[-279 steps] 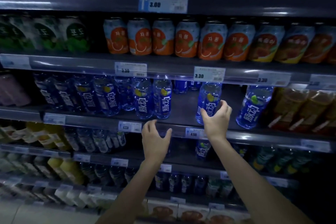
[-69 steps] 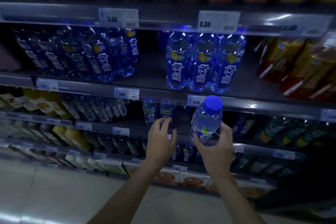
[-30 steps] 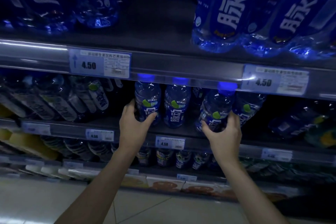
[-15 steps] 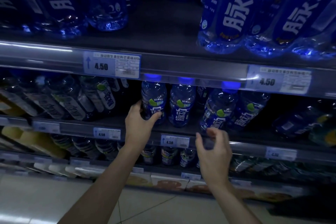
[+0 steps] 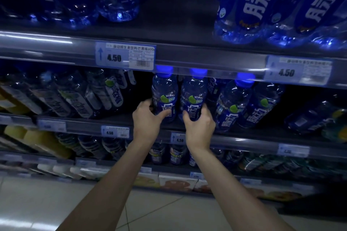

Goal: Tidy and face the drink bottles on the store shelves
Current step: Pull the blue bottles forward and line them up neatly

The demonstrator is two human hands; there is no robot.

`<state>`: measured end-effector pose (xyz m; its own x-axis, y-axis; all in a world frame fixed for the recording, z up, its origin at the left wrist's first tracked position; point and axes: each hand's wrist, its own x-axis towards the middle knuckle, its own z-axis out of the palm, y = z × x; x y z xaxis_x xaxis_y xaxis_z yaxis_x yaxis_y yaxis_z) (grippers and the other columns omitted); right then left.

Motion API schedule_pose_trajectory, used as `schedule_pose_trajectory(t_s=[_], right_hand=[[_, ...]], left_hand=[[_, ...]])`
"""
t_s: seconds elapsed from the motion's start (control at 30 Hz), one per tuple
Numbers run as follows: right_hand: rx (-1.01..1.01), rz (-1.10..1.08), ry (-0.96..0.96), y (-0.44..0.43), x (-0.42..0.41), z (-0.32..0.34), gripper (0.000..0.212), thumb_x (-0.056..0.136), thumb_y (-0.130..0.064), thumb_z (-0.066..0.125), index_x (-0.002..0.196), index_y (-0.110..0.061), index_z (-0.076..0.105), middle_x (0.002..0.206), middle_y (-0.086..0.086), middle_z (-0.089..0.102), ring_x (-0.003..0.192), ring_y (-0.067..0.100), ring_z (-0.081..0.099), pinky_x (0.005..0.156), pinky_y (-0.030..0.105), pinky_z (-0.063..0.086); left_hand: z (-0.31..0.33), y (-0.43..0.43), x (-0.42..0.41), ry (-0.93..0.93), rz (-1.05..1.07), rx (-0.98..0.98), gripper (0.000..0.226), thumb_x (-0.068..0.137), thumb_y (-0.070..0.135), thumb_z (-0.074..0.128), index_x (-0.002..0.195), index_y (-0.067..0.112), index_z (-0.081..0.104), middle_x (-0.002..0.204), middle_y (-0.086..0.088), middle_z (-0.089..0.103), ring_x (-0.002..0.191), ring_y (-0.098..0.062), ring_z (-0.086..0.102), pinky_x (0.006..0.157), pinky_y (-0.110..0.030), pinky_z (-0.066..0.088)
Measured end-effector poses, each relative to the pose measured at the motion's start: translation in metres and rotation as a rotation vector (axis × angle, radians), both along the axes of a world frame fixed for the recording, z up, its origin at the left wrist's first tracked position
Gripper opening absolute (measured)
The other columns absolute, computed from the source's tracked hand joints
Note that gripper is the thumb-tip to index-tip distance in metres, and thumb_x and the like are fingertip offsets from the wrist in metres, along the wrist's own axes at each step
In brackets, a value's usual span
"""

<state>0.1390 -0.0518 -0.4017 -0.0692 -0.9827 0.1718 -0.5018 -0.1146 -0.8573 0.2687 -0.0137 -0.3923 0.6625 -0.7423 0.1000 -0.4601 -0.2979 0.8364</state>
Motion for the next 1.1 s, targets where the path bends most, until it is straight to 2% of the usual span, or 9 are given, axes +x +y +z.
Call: schedule_pose_trajectory(t_s=[0.27, 0.33, 0.43, 0.53, 0.63, 0.83, 0.97, 1.03, 1.1], right_hand=[[0.023, 0.004, 0.082, 0.011, -0.016, 0.006, 0.035, 0.084, -0.03, 0.072, 0.111, -0.009, 0.063, 0.092, 0.005, 0.069, 0.077, 0.018, 0.066, 0.07, 0.03, 0.055], [0.048, -0.011, 0.109, 0.013, -0.02, 0.006, 0.037, 0.083, -0.032, 0.073, 0.111, -0.01, 0.063, 0.088, 0.005, 0.07, 0.074, 0.02, 0.067, 0.067, 0.034, 0.057], [0.052, -0.026, 0.134, 0.015, -0.023, 0.006, 0.038, 0.081, -0.034, 0.074, 0.108, -0.009, 0.064, 0.084, 0.006, 0.07, 0.072, 0.022, 0.067, 0.065, 0.037, 0.057], [0.05, -0.022, 0.156, 0.015, -0.023, 0.009, 0.037, 0.082, -0.034, 0.074, 0.107, -0.009, 0.064, 0.082, 0.005, 0.07, 0.07, 0.02, 0.067, 0.06, 0.029, 0.054], [0.069, -0.025, 0.233, 0.011, -0.023, 0.012, 0.04, 0.082, -0.038, 0.073, 0.109, -0.009, 0.063, 0.079, 0.005, 0.068, 0.068, 0.019, 0.065, 0.052, 0.023, 0.043], [0.079, 0.023, 0.248, 0.009, -0.025, 0.01, 0.044, 0.084, -0.037, 0.071, 0.116, -0.01, 0.059, 0.096, 0.006, 0.069, 0.083, 0.021, 0.066, 0.065, 0.029, 0.052], [0.087, 0.043, 0.148, 0.015, -0.042, 0.007, 0.064, 0.086, -0.037, 0.069, 0.138, -0.008, 0.046, 0.128, 0.008, 0.06, 0.114, 0.023, 0.058, 0.091, 0.033, 0.05], [0.042, 0.025, 0.111, 0.021, -0.059, 0.006, 0.061, 0.087, -0.036, 0.067, 0.138, -0.01, 0.046, 0.13, 0.004, 0.057, 0.118, 0.019, 0.054, 0.092, 0.026, 0.045], [-0.021, -0.011, 0.08, 0.026, -0.078, 0.005, 0.05, 0.088, -0.032, 0.067, 0.131, -0.014, 0.05, 0.119, -0.001, 0.056, 0.109, 0.014, 0.055, 0.083, 0.014, 0.039]], left_hand=[[0.003, 0.006, -0.011, 0.012, -0.054, -0.016, 0.046, 0.074, 0.033, 0.081, 0.113, 0.016, 0.064, 0.1, 0.006, 0.058, 0.085, -0.003, 0.051, 0.059, -0.002, 0.035], [0.002, 0.008, -0.012, 0.02, -0.078, -0.023, 0.046, 0.073, 0.032, 0.082, 0.113, 0.017, 0.065, 0.102, 0.005, 0.059, 0.087, -0.004, 0.053, 0.067, -0.005, 0.036], [0.001, 0.009, -0.013, 0.017, -0.088, -0.023, 0.048, 0.073, 0.031, 0.082, 0.116, 0.018, 0.064, 0.102, 0.004, 0.059, 0.09, -0.007, 0.055, 0.076, -0.019, 0.041], [0.003, 0.009, -0.013, -0.003, -0.102, -0.02, 0.045, 0.075, 0.031, 0.08, 0.116, 0.018, 0.064, 0.1, 0.005, 0.057, 0.09, -0.007, 0.055, 0.077, -0.021, 0.04], [0.004, 0.009, -0.013, -0.006, -0.106, -0.004, 0.045, 0.077, 0.032, 0.078, 0.118, 0.019, 0.063, 0.102, 0.005, 0.056, 0.092, -0.007, 0.054, 0.078, -0.021, 0.041], [0.008, 0.011, -0.016, 0.012, -0.102, 0.016, 0.048, 0.079, 0.035, 0.076, 0.123, 0.023, 0.059, 0.104, 0.011, 0.055, 0.092, -0.002, 0.051, 0.077, -0.019, 0.039], [0.011, 0.016, -0.024, 0.074, -0.084, 0.041, 0.057, 0.08, 0.035, 0.075, 0.13, 0.024, 0.052, 0.117, 0.01, 0.057, 0.104, -0.008, 0.053, 0.083, -0.024, 0.042], [0.01, 0.021, -0.032, 0.106, 0.006, 0.09, 0.071, 0.08, 0.036, 0.075, 0.14, 0.016, 0.041, 0.136, -0.001, 0.046, 0.119, -0.019, 0.049, 0.094, -0.033, 0.042], [0.009, 0.026, -0.043, 0.142, 0.088, 0.117, 0.078, 0.081, 0.037, 0.073, 0.143, 0.014, 0.032, 0.143, -0.005, 0.035, 0.125, -0.025, 0.043, 0.097, -0.036, 0.04]])
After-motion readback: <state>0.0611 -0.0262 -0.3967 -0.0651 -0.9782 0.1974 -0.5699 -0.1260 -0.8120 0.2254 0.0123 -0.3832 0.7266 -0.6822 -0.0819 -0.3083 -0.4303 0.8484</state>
